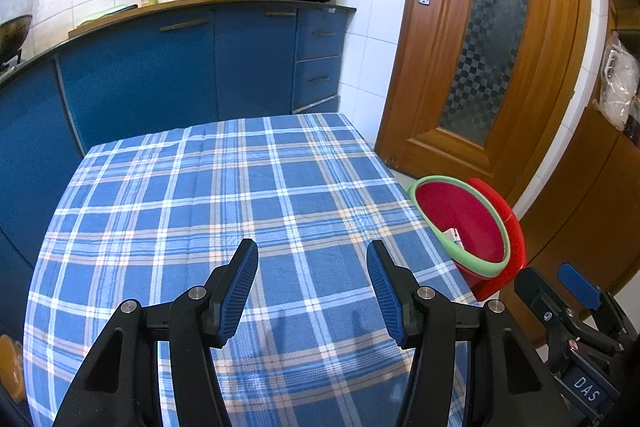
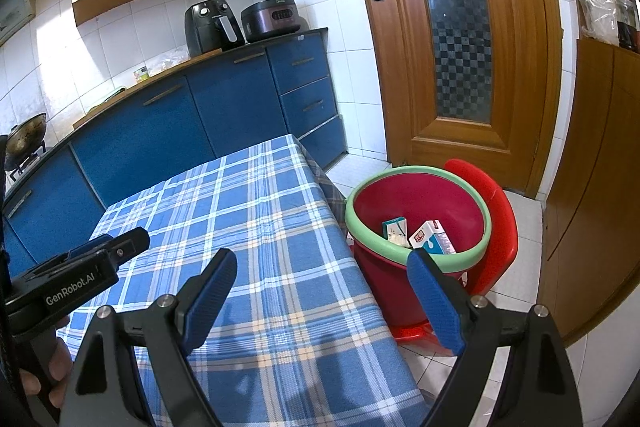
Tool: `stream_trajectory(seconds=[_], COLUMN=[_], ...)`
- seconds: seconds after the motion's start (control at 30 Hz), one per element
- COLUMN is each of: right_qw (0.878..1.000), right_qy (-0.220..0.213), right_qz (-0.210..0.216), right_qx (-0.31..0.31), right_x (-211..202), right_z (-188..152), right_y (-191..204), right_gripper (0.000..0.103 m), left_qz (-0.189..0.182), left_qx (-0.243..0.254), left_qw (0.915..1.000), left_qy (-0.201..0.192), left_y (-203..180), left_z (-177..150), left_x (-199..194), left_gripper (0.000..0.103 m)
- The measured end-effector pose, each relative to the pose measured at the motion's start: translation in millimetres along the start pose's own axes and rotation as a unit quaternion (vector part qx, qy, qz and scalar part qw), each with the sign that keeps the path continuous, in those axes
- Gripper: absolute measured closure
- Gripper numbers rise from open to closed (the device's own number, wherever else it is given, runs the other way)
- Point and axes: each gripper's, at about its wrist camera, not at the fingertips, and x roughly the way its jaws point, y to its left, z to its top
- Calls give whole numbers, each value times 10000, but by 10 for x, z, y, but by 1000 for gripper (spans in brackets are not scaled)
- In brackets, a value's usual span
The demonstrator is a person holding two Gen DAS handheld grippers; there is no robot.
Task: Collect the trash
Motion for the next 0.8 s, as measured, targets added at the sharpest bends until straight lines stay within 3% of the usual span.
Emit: stream_trajectory(seconds=[0.8], right_qw=[10000], right_qy=[-28], right_qz=[5], right_qx=[-20], right_x=[-17], right_z=[26], right_y=[33], right_gripper=[14], left_qz=[-12], left_qx=[24], left_qw=[10000], left_qy=[-91], left_y=[-15], left_z=[-21], left_x=[-100], left_gripper=[45])
